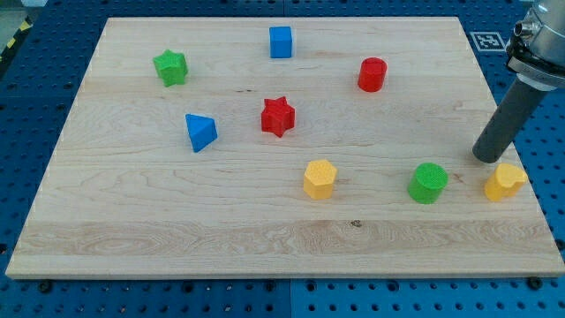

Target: Push the yellow heart towards the bottom right corner

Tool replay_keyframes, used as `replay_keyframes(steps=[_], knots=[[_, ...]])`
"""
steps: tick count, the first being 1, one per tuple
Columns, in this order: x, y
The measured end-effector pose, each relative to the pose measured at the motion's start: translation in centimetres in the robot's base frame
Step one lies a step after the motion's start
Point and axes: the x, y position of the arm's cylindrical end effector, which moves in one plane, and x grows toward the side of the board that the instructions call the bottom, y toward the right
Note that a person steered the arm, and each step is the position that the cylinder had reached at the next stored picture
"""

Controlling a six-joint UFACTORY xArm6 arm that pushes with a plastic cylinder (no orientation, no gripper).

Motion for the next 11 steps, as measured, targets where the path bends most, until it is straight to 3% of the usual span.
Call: replay_keyframes(steps=[2,3,4,6,7,8,11], knots=[[2.3,-2.4],[-0.8,-1.4],[-1.2,1.7],[4.0,2.8],[4.3,2.8],[1.8,2.8],[4.3,0.5]])
